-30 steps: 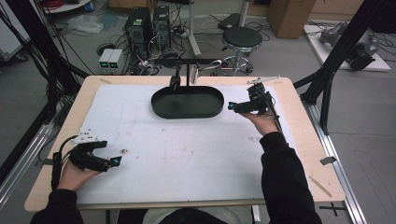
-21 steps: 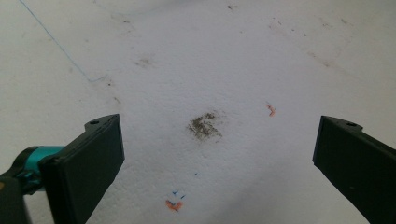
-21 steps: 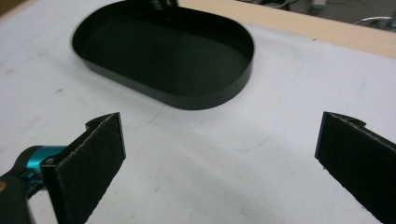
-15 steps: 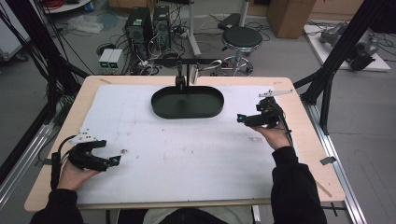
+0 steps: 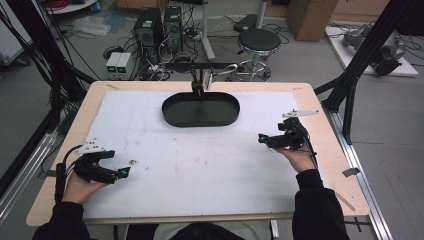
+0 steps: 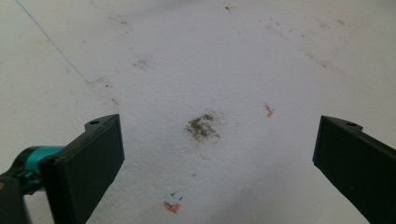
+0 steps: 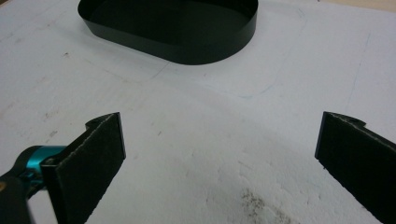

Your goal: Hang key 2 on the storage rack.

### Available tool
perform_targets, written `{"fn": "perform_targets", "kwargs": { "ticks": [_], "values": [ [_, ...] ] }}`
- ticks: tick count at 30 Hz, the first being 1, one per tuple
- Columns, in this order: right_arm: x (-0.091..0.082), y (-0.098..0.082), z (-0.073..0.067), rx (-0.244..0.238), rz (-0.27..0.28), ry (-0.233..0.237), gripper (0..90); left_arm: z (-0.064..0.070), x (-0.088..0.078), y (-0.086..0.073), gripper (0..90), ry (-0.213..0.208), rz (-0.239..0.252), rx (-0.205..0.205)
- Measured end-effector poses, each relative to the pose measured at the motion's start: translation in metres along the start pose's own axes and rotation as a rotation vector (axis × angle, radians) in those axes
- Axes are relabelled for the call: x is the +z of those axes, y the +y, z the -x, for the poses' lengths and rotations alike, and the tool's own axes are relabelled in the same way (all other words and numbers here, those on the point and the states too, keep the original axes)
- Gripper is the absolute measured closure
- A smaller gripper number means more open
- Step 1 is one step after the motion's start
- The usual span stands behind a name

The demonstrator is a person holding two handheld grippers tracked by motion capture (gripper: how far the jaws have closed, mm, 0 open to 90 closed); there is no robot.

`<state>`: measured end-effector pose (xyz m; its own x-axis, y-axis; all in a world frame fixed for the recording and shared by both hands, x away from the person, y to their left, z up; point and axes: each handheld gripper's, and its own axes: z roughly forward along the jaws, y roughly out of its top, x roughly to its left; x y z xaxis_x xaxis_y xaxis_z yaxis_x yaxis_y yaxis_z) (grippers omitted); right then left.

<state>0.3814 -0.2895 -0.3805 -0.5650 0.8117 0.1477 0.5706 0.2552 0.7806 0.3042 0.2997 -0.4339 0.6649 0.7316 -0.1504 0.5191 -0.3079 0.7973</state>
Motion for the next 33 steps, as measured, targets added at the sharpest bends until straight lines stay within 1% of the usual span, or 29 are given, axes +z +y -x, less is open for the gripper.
{"fn": "perform_targets", "kwargs": {
  "ticks": [6,9,12,15,17,22,26,30,33],
  "values": [
    [-0.008,-0.015,0.004,0.016,0.018,0.001,0.9,0.001,0.000,0.000,2.5,-0.003,-0.005,0.001],
    [-0.012,-0.023,0.008,0.012,0.024,-0.001,0.9,0.002,0.000,0.000,2.5,-0.004,-0.006,0.001],
    [-0.015,-0.032,0.010,0.024,0.038,-0.002,0.9,0.002,0.001,0.000,2.5,-0.005,-0.009,0.005],
    [-0.017,-0.040,0.014,0.027,0.056,-0.002,0.9,0.003,0.001,0.000,2.5,-0.005,-0.016,0.008],
    [-0.018,-0.044,0.015,0.037,0.059,-0.002,0.9,0.003,0.001,0.000,2.5,-0.007,-0.015,0.008],
    [-0.021,-0.056,0.018,0.040,0.075,-0.004,0.9,0.003,0.001,0.000,2.5,-0.006,-0.021,0.013],
    [-0.024,-0.063,0.019,0.044,0.075,-0.007,0.9,0.004,0.001,-0.001,2.4,-0.006,-0.023,0.010],
    [-0.027,-0.070,0.019,0.039,0.075,-0.024,0.9,0.004,0.002,-0.001,2.5,-0.005,-0.027,0.012],
    [-0.029,-0.074,0.018,0.025,0.067,-0.032,0.9,0.004,0.002,-0.001,2.5,-0.004,-0.027,0.012]
  ]
}}
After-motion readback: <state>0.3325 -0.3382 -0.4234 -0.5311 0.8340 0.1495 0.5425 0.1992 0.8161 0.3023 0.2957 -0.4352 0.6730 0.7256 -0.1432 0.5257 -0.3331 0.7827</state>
